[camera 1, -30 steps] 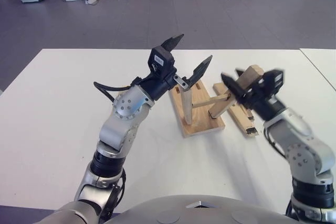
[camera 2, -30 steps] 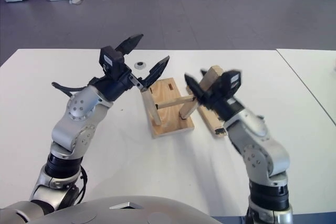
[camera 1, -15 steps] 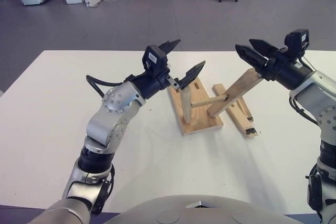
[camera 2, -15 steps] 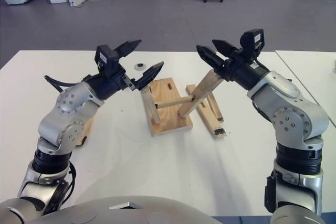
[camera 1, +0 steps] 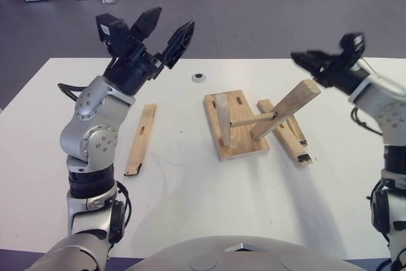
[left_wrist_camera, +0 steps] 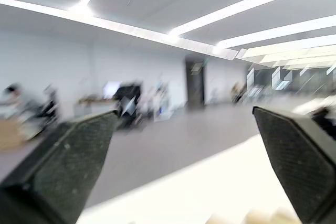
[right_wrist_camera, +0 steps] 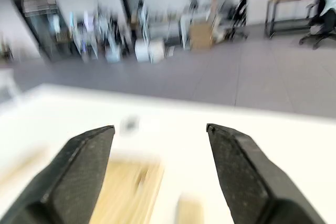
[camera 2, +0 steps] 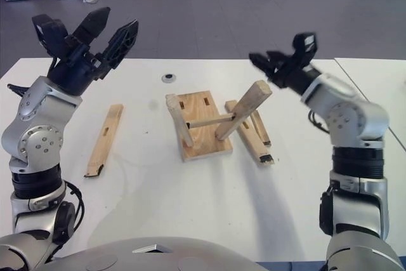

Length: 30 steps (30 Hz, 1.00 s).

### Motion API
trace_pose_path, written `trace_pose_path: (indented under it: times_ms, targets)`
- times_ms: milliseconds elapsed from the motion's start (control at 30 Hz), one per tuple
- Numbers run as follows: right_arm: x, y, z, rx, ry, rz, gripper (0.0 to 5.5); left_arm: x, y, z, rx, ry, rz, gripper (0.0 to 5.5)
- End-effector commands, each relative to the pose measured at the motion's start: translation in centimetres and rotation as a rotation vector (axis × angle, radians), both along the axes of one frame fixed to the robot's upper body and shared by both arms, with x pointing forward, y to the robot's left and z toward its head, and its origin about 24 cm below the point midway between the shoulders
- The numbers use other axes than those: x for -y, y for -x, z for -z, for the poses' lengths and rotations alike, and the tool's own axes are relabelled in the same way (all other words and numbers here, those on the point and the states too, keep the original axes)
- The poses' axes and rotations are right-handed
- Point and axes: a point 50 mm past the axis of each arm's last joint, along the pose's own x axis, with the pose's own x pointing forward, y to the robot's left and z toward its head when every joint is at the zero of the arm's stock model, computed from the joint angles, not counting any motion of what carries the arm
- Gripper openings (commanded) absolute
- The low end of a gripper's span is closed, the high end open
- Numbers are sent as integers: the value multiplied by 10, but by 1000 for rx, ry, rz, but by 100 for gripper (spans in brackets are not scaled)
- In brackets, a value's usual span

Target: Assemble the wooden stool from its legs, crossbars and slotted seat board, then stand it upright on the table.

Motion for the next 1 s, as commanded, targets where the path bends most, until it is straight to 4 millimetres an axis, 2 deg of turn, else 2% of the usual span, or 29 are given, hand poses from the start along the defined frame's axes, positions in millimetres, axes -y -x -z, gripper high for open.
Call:
trace_pose_path:
  times_ms: [33, 100, 133, 233, 267, 300, 367, 400, 500, 567, 633, 733, 800, 867, 967, 1000]
  targets:
    - [-57, 47, 13, 14, -94, -387, 327, -29, 13, 71, -293, -289, -105, 473]
    - [-76, 71, 16, 12, -75, -503, 327, -45, 40, 96, -424, -469, -92, 473]
    - [-81, 79, 18, 14, -58, -523, 327, -49, 53, 100, -461, -524, -62, 473]
    - [-73, 73, 16, 48, -11, -429, 327, -43, 84, 92, -485, -542, 132, 473]
    - [-65, 63, 15, 60, 8, -358, 327, -44, 88, 91, -499, -570, 166, 473]
    - [-53, 45, 19, 59, 60, -258, 327, -44, 92, 92, -524, -607, 204, 473]
    - [-31, 7, 32, 48, 185, -95, 327, -38, 99, 98, -569, -677, 299, 473]
    - [-25, -3, 37, 44, 226, -63, 327, -36, 102, 101, -582, -692, 332, 473]
    - [-44, -50, 66, 92, 498, -130, 327, -22, 100, 124, -612, -831, 406, 473]
    - [-54, -60, 78, 109, 650, -200, 327, -19, 97, 136, -605, -907, 413, 473]
    - [-55, -59, 93, 111, 804, -308, 327, -10, 98, 142, -598, -902, 441, 473]
    - [-52, -58, 100, 107, 852, -371, 327, -1, 98, 146, -581, -893, 461, 473]
    - [-42, -52, 105, 107, 913, -454, 327, 4, 97, 151, -567, -916, 464, 473]
    - [-38, -46, 107, 92, 880, -550, 327, 7, 94, 155, -562, -921, 441, 473]
    - [-32, -30, 108, 46, 737, -751, 327, 5, 82, 161, -556, -905, 354, 473]
    - [-28, -19, 111, 47, 687, -820, 327, 4, 70, 166, -546, -908, 297, 473]
